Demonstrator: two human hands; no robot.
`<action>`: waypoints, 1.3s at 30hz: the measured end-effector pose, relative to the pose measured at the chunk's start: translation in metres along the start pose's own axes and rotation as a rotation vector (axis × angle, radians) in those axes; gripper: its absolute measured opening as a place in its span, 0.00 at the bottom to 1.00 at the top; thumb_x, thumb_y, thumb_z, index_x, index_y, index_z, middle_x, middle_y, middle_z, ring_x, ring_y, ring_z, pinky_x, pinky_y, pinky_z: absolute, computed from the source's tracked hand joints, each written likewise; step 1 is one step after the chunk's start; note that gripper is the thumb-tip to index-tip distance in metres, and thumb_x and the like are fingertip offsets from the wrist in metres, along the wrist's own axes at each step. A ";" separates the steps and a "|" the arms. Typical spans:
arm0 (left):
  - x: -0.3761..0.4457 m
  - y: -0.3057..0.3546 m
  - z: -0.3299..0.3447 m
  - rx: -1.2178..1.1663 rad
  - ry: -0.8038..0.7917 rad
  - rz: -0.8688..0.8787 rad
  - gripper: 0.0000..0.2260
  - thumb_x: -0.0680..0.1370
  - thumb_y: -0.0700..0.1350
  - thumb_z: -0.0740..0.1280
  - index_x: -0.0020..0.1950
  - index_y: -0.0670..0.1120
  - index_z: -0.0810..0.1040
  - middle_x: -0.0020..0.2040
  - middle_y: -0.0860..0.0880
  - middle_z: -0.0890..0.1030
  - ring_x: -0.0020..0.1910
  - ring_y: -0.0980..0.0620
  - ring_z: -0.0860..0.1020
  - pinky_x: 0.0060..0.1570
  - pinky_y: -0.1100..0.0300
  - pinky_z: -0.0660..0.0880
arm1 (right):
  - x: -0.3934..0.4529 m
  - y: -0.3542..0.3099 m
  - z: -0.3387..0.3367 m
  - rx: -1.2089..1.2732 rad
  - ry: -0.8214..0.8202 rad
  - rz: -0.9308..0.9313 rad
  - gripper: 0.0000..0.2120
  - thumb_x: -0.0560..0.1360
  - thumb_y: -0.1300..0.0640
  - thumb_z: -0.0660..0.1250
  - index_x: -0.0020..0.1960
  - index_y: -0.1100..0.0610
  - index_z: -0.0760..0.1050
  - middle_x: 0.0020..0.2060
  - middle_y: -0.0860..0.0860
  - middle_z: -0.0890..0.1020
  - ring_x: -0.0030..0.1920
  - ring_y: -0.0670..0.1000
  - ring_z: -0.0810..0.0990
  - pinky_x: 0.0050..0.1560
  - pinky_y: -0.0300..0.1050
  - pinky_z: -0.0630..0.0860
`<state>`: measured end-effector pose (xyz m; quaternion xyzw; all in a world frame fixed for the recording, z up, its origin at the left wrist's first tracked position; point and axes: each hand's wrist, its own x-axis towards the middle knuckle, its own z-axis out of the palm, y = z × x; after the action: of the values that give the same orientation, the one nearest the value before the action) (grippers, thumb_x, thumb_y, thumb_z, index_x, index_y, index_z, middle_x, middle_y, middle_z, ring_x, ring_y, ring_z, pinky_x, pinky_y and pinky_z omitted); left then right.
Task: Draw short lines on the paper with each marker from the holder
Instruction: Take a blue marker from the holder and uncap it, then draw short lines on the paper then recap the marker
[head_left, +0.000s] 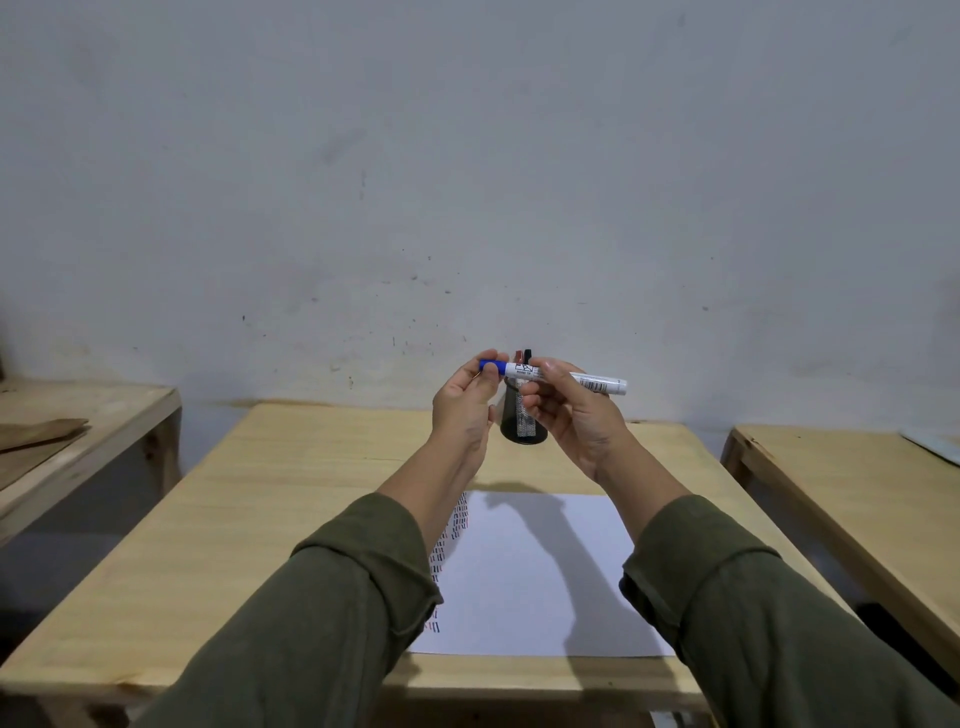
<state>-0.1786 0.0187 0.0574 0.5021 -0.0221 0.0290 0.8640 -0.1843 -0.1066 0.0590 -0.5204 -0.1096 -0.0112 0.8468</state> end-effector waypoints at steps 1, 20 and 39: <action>0.001 -0.001 0.000 0.006 0.017 -0.017 0.08 0.80 0.41 0.61 0.44 0.51 0.76 0.42 0.57 0.80 0.34 0.68 0.79 0.26 0.71 0.71 | 0.000 0.002 -0.001 -0.011 -0.005 -0.007 0.07 0.78 0.60 0.61 0.49 0.59 0.77 0.31 0.52 0.83 0.31 0.46 0.81 0.41 0.36 0.79; -0.019 -0.049 -0.138 1.056 0.384 0.012 0.04 0.72 0.50 0.70 0.39 0.54 0.77 0.41 0.55 0.82 0.42 0.54 0.79 0.52 0.54 0.75 | -0.021 0.081 -0.012 -0.302 0.082 0.136 0.04 0.74 0.66 0.67 0.47 0.60 0.79 0.29 0.51 0.77 0.28 0.46 0.72 0.32 0.35 0.71; -0.033 -0.075 -0.166 1.384 0.159 0.039 0.31 0.68 0.62 0.70 0.67 0.52 0.69 0.61 0.56 0.79 0.66 0.53 0.70 0.63 0.54 0.60 | -0.038 0.124 -0.031 -0.468 0.135 0.213 0.07 0.75 0.65 0.64 0.41 0.58 0.79 0.24 0.50 0.71 0.21 0.44 0.64 0.23 0.33 0.60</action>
<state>-0.2041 0.1249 -0.0920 0.9333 0.0557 0.0888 0.3436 -0.1996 -0.0804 -0.0707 -0.7088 0.0082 0.0184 0.7051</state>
